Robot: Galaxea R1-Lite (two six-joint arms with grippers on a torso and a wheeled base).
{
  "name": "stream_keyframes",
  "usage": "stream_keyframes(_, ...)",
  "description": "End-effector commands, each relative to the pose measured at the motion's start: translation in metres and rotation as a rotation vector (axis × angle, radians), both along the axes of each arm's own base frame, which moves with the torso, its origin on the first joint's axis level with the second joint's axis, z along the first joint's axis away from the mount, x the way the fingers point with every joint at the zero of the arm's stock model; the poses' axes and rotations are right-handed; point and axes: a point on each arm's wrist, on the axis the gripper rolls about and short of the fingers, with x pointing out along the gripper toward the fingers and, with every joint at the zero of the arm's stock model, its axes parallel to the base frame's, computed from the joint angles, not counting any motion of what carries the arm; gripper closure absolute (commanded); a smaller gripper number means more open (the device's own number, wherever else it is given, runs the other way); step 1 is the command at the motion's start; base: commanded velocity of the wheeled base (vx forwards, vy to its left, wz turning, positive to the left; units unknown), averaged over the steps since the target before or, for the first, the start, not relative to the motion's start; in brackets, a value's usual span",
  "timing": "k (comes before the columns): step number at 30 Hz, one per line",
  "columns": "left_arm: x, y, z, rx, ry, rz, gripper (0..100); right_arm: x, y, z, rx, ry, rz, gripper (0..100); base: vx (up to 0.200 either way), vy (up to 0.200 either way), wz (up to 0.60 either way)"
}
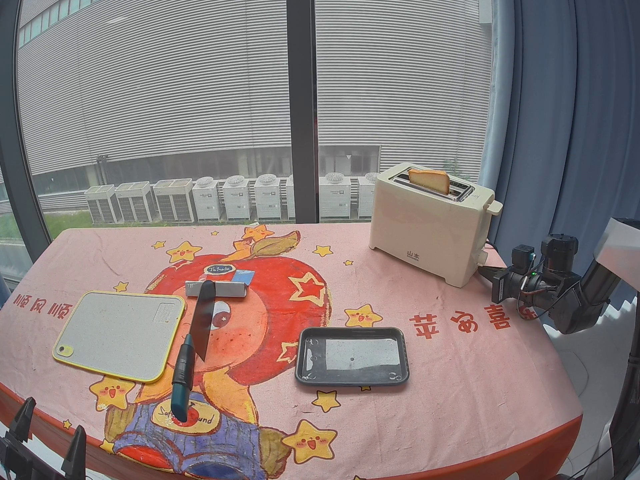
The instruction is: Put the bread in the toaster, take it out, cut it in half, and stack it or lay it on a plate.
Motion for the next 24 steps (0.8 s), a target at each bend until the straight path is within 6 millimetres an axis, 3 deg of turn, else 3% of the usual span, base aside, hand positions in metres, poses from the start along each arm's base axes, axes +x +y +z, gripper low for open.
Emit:
stream_keyframes(1, 0.000, 0.000, -0.005, 0.000, 0.001, 0.000, 0, 0.000, 0.001, 0.004, -0.001, -0.013, 0.002, 100, 0.000, 0.000, 0.00)
stream_keyframes(24, 0.000, 0.000, -0.005, 0.000, 0.001, 0.000, 0, -0.007, 0.002, 0.014, -0.001, 0.017, 0.007, 100, 0.000, 0.000, 0.00)
